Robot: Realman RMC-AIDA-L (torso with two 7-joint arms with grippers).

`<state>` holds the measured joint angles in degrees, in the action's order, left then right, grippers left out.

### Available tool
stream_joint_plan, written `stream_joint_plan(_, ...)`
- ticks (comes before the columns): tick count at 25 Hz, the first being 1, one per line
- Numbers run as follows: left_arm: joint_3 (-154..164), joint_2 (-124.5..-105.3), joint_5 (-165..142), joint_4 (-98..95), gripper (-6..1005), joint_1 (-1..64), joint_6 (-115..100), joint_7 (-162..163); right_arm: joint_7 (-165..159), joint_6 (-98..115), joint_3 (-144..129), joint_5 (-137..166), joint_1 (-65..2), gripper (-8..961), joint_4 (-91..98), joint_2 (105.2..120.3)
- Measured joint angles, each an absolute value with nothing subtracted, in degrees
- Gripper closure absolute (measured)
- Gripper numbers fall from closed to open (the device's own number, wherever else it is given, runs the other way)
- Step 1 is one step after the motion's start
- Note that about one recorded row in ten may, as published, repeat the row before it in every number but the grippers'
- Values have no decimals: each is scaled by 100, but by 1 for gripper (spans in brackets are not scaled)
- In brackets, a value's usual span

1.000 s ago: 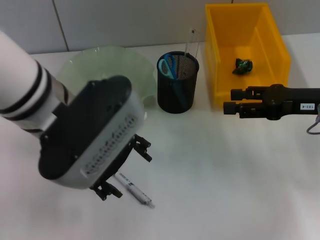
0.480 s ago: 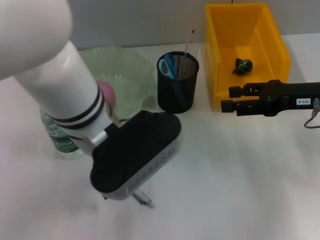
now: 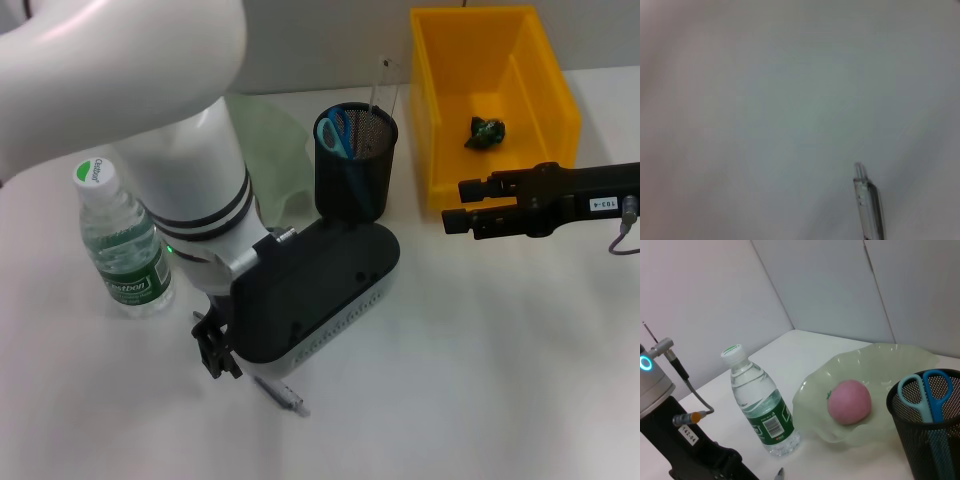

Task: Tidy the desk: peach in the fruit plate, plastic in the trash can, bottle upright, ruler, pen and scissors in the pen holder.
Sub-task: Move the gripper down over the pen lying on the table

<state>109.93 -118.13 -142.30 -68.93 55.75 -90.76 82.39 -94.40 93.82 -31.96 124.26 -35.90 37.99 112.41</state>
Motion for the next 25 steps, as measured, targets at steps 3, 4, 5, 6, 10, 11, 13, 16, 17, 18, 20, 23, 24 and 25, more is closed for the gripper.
stream_joint_plan(3, 11015, -11857, -14252, -6632, 212, 5724, -9066, 8202, -9441, 9378, -3199, 12429, -3606, 203, 3832, 11236)
stream_joint_plan(4, 11024, -11862, -14246, -6569, 215, 5755, -9064, 8199, -9441, 9379, -3199, 12429, -3614, 203, 3836, 11234)
stream_joint_plan(5, 11033, -11869, -14240, -6508, 218, 5789, -9060, 8196, -9442, 9384, -3201, 12429, -3622, 203, 3840, 11232)
stream_joint_plan(6, 11038, -11875, -14223, -6398, 221, 5828, -9042, 8192, -9442, 9389, -3204, 12429, -3628, 203, 3845, 11231)
stream_joint_plan(10, 11039, -11890, -14103, -6153, 233, 5900, -9004, 8146, -9444, 9395, -3215, 12429, -3637, 203, 3849, 11231)
stream_joint_plan(11, 11043, -11891, -14061, -6090, 236, 5913, -8988, 8122, -9444, 9395, -3216, 12429, -3637, 203, 3849, 11231)
stream_joint_plan(13, 11056, -11897, -14019, -5965, 243, 5946, -8935, 8097, -9445, 9394, -3217, 12429, -3634, 203, 3849, 11230)
stream_joint_plan(16, 11075, -11906, -14014, -5865, 252, 5973, -8878, 8093, -9445, 9403, -3217, 12429, -3622, 203, 3850, 11231)
stream_joint_plan(17, 11075, -11906, -14014, -5865, 255, 5973, -8878, 8093, -9445, 9406, -3217, 12429, -3618, 203, 3850, 11231)
stream_joint_plan(18, 11093, -11907, -14008, -5815, 258, 5981, -8847, 8093, -9445, 9405, -3217, 12429, -3613, 203, 3850, 11233)
stream_joint_plan(20, 11093, -11907, -14008, -5815, 264, 5981, -8847, 8093, -9442, 9405, -3217, 12429, -3607, 203, 3850, 11237)
stream_joint_plan(23, 11131, -11909, -13992, -5686, 273, 5967, -8715, 8031, -9440, 9410, -3217, 12429, -3606, 203, 3850, 11239)
stream_joint_plan(24, 11134, -11909, -13992, -5678, 276, 5965, -8709, 8027, -9440, 9410, -3217, 12429, -3605, 203, 3850, 11239)
stream_joint_plan(25, 11140, -11909, -13990, -5674, 279, 5965, -8700, 8027, -9441, 9410, -3217, 12429, -3607, 203, 3850, 11240)
